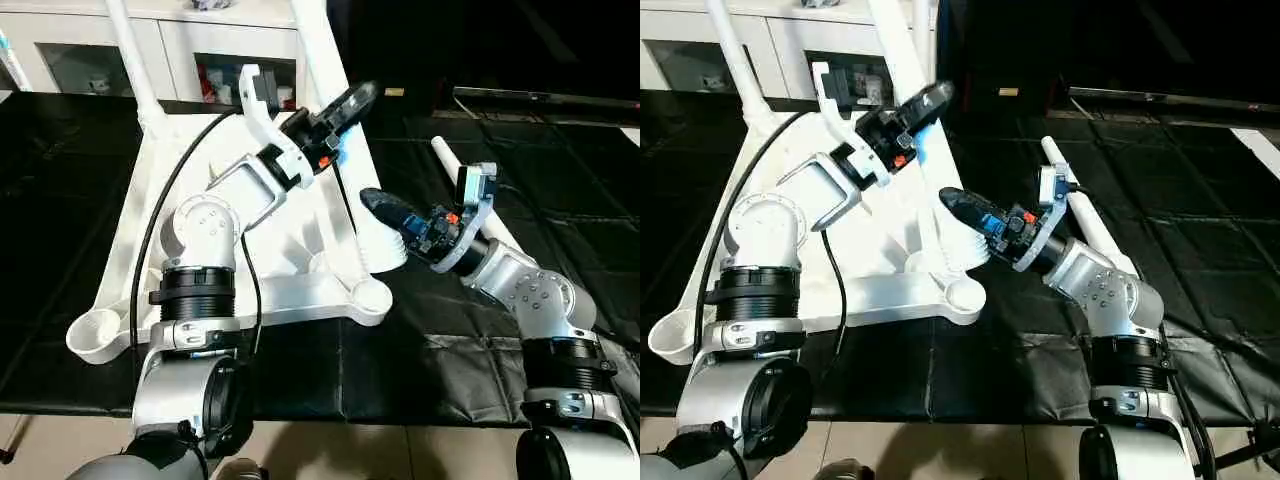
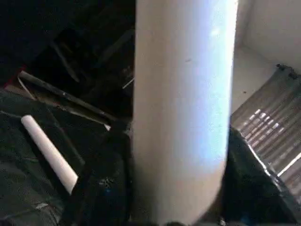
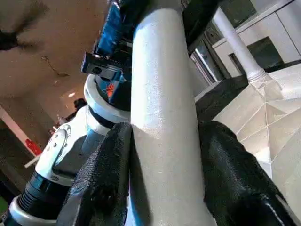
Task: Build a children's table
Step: Pick table leg
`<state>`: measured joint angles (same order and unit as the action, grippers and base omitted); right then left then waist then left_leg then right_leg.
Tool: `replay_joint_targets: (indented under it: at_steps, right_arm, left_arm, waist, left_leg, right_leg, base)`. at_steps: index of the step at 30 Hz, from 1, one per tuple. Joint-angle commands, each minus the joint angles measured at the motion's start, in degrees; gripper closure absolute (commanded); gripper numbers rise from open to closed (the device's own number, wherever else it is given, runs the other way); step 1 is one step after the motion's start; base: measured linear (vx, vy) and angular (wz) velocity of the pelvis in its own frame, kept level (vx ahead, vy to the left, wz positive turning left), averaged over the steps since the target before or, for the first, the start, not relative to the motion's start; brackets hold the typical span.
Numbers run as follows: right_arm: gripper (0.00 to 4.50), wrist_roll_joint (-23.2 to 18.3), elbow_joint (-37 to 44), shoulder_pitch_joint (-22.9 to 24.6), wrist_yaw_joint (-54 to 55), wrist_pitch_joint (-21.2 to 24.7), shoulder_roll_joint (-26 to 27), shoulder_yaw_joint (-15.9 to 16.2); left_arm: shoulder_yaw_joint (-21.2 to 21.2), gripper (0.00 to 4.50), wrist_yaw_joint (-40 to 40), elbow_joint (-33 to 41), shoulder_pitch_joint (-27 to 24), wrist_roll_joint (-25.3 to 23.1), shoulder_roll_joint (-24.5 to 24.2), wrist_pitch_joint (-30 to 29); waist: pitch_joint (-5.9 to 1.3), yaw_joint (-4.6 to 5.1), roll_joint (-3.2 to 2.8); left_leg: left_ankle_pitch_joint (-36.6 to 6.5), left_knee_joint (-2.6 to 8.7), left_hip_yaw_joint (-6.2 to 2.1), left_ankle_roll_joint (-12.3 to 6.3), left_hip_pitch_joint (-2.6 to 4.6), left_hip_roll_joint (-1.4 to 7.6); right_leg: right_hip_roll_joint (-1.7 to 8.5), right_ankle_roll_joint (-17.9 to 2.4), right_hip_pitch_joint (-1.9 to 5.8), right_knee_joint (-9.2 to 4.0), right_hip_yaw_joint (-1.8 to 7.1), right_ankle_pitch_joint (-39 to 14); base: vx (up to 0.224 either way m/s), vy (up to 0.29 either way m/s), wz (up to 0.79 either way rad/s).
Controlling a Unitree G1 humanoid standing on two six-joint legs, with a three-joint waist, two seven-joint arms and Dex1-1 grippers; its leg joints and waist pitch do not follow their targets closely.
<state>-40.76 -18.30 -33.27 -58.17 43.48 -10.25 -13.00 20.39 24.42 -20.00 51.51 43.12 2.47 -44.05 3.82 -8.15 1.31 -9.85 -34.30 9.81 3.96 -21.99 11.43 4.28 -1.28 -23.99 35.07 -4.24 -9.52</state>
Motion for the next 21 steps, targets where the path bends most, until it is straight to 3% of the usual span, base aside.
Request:
replay_joint_targets:
  at_steps: [1, 8, 9, 12, 18, 21]
  right_arm:
    - [2.66, 0.0, 1.5, 0.4, 0.2, -0.8, -0.7, -0.1]
    - [2.66, 0.4, 2.2, 0.4, 0.5, -1.3, -0.9, 0.8]
    - [2.66, 2.0, 2.2, 0.2, 1.9, -2.9, -0.9, 1.6]
    - [1.97, 5.8, 1.5, -0.4, 4.9, -5.7, -1.1, 3.3]
    - [1.56, 11.5, 3.6, -0.7, 5.6, -7.2, -3.8, 8.6]
    - [1.28, 11.8, 3.3, -2.0, 3.4, -5.1, -6.4, 10.5]
  left_arm:
    - [-0.5, 2.42, -0.9, -0.2, 0.5, 0.4, -0.2, -0.6]
    - [-2.2, 2.64, -0.4, -0.4, 1.2, -1.4, -1.3, 0.6]
    - [-3.7, 2.64, 0.6, -0.3, 1.4, -3.0, -2.4, 1.1]
    - [-5.9, 2.65, 2.0, 0.0, 1.6, -4.9, -3.9, 1.5]
    - [-12.8, 2.66, 7.0, 1.7, 2.3, -9.3, -8.5, 1.7]
    - [-15.6, 2.66, 10.2, 2.7, 2.6, -10.5, -10.5, 1.8]
  waist:
    - [-4.87, 0.0, 0.45]
    - [-4.92, -0.01, 0.34]
    - [-4.88, 0.01, 0.43]
    - [-4.86, 0.11, 0.24]
    - [-4.87, 0.11, 0.21]
    - [-4.84, 0.08, 0.31]
  left_leg:
    - [-4.7, 3.46, -0.13, -1.94, 0.71, 1.33]
    - [-4.7, 3.42, -0.13, -2.11, 0.74, 1.28]
    - [-4.7, 3.44, -0.11, -2.1, 0.75, 1.28]
    - [-4.8, 3.55, -0.22, -1.29, 0.86, 1.35]
    - [-4.6, 3.54, -0.16, -0.69, 0.91, 1.28]
    - [-5.0, 3.52, -0.1, -0.81, 0.87, 1.22]
  right_leg:
    - [3.78, -9.9, 4.04, -3.78, 2.28, -9.0]
    - [3.74, -10.1, 4.08, -3.72, 2.29, -8.3]
    - [3.73, -10.0, 4.03, -3.77, 2.29, -8.5]
    - [3.76, -9.2, 3.89, -3.77, 2.29, -9.3]
    - [3.64, -9.0, 3.91, -3.45, 2.4, -8.2]
    - [3.69, -9.6, 4.07, -3.46, 2.43, -8.2]
  base:
    - [0.0, 0.0, 0.0]
    - [0.0, 0.0, 0.0]
    - [0.0, 0.0, 0.0]
    - [0.0, 0.0, 0.0]
    - [0.0, 0.0, 0.0]
    - [0.0, 0.0, 0.0]
